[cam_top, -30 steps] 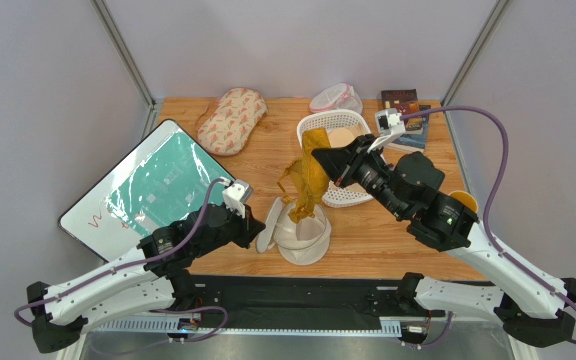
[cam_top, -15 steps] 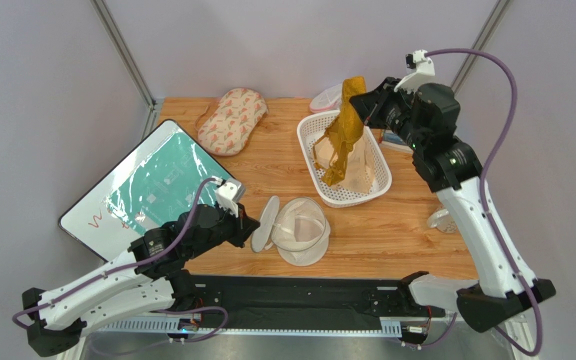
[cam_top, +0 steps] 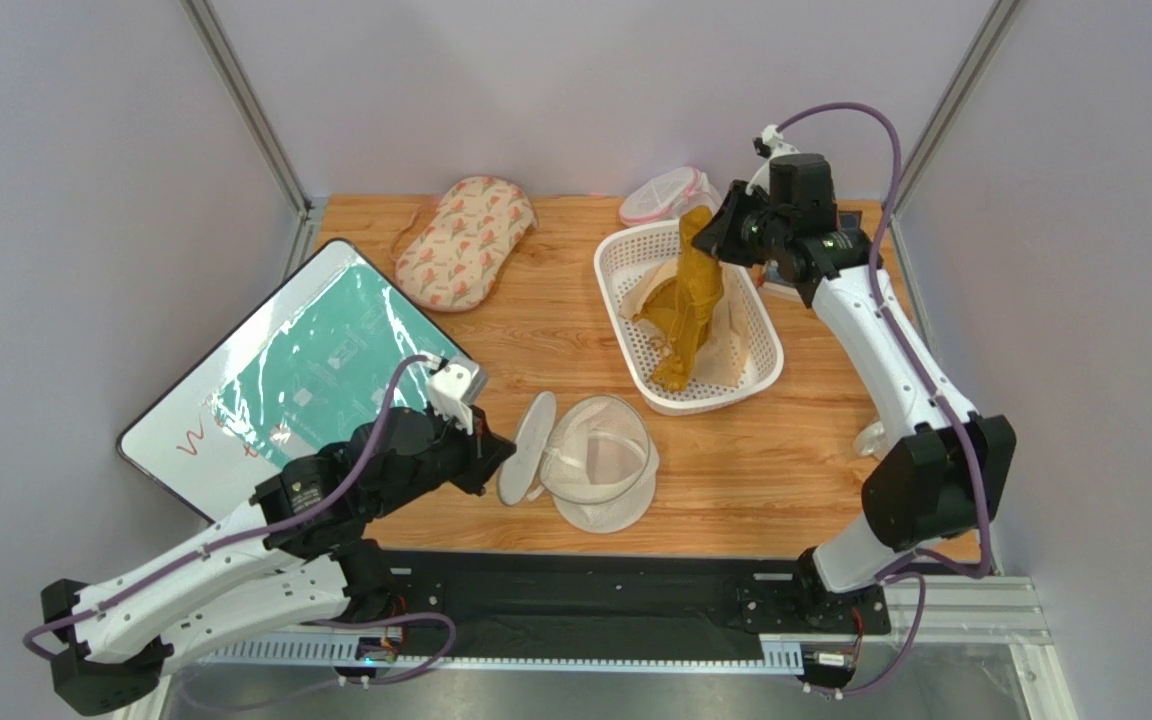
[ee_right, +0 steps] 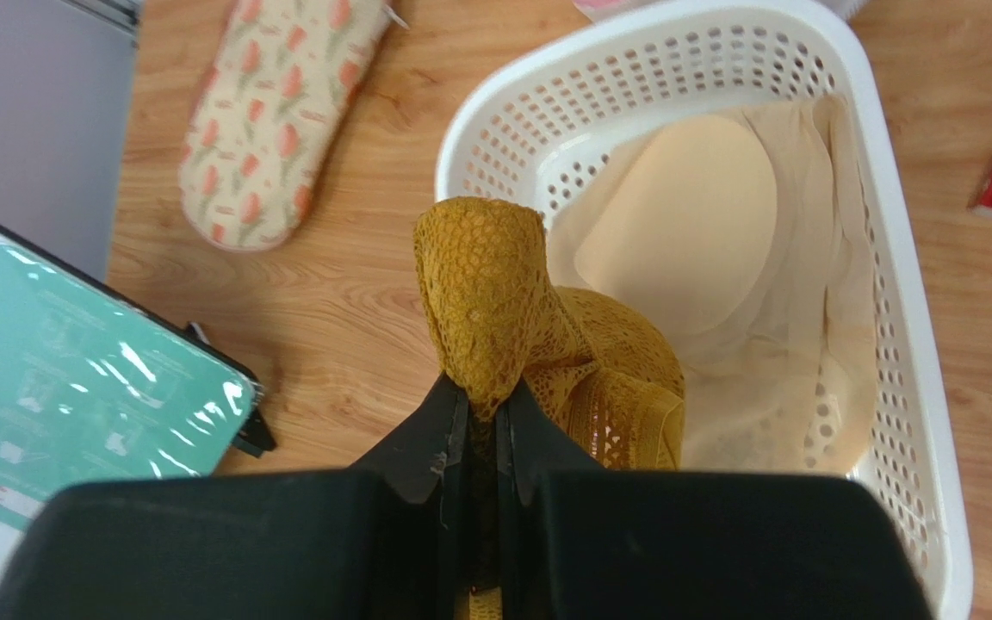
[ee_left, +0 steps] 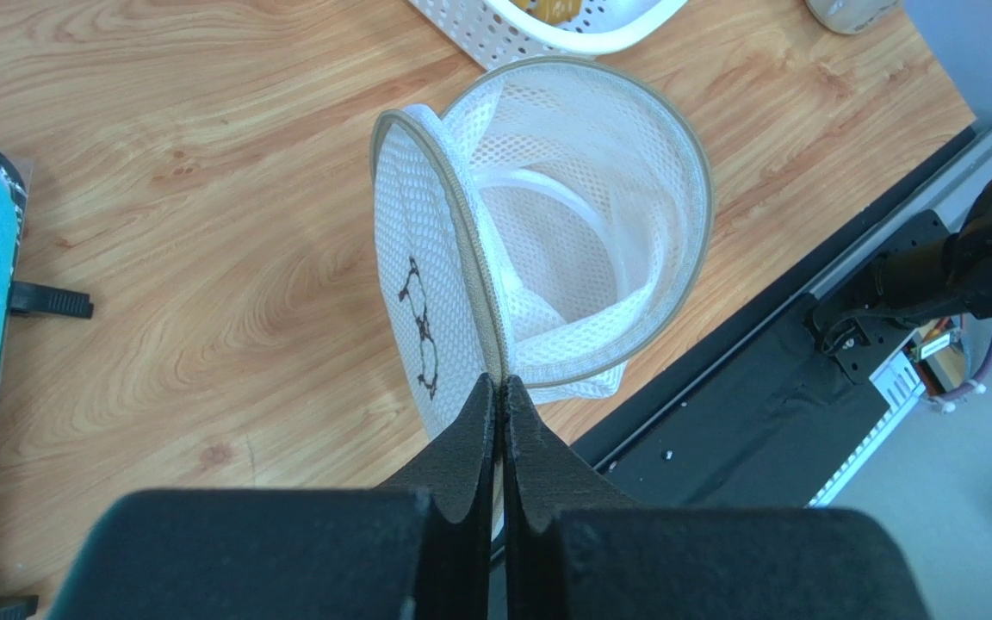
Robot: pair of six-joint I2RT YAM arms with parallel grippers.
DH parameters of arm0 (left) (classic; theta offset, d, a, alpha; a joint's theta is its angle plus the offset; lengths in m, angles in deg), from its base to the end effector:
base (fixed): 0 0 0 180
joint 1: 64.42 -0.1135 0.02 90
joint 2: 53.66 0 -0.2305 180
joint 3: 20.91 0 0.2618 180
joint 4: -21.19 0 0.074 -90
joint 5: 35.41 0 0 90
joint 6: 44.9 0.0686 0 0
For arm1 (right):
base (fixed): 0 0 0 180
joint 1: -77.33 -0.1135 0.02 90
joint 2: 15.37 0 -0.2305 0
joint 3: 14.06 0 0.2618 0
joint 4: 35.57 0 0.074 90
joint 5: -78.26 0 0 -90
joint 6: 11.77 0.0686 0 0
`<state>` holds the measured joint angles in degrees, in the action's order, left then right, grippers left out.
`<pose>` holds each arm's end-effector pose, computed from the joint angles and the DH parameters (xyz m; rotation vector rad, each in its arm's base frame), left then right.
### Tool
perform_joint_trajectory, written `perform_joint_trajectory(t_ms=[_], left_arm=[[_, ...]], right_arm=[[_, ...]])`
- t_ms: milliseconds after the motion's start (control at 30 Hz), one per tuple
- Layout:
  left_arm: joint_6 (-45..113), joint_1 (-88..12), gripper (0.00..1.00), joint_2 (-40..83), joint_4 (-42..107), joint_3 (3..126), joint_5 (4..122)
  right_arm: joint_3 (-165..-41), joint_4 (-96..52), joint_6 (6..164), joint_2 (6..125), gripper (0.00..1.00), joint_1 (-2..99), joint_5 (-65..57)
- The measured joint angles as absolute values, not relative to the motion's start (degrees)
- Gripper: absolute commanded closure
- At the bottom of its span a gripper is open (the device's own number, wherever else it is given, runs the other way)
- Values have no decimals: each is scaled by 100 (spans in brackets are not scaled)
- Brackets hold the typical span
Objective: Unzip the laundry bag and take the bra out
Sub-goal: Place the bra in the bin.
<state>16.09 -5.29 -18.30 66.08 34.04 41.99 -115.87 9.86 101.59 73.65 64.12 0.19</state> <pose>0.1186 -0.1692 0.2744 0.3999 2.0457 -0.7511 0.3766 0.1030 0.3258 0.0688 2.1849 0.5911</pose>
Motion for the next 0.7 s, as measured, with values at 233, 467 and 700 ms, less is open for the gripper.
perform_joint_trajectory(t_ms=[233,467,700], left_arm=[[1626,-531,100,-1828,6673,3550,4199],[1674,-533,100,-1780,6684,3596,4195],[1712,-550,100,-1419,6697,3806,4138]], right_arm=[[-11716,1423,9951,8516,18,6403,-473],[-11709,1908,9870,8781,0,6403,-740],[-10979,1832,9879,7258,0,6403,-751]])
